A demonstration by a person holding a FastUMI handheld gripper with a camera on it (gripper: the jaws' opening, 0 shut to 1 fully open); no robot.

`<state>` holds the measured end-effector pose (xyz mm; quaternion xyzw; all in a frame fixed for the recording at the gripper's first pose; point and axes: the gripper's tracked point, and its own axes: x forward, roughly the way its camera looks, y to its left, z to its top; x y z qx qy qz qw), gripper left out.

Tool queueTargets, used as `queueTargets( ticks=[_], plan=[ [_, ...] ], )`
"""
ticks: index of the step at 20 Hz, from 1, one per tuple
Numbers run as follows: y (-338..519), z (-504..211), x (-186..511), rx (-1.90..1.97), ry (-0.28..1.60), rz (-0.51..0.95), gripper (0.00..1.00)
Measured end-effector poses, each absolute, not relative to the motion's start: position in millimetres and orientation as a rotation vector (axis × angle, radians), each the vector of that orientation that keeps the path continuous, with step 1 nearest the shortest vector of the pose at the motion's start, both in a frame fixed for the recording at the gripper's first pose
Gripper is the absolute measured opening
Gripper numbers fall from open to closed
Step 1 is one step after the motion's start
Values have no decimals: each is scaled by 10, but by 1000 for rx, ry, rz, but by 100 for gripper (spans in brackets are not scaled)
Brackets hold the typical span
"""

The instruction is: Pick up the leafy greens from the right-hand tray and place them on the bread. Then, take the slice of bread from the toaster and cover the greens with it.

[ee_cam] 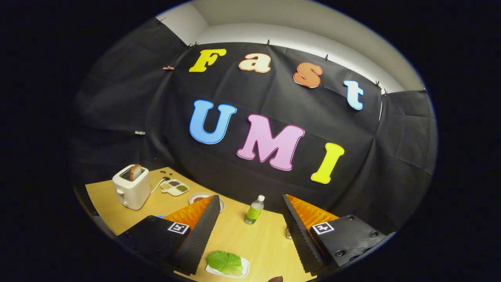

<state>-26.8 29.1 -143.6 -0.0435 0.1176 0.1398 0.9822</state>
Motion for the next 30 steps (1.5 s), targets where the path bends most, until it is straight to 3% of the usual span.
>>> queueTargets(
  ticks=[13, 20, 25, 30],
  plan=[
    [529, -4021, -643, -41, 776, 516, 97],
    [639, -4781, -651, -66, 949, 569, 93],
    [679, -5067, -608, -40, 1023, 568, 78],
    [725, -5215, -605, -20, 1084, 558, 78]
  ],
)
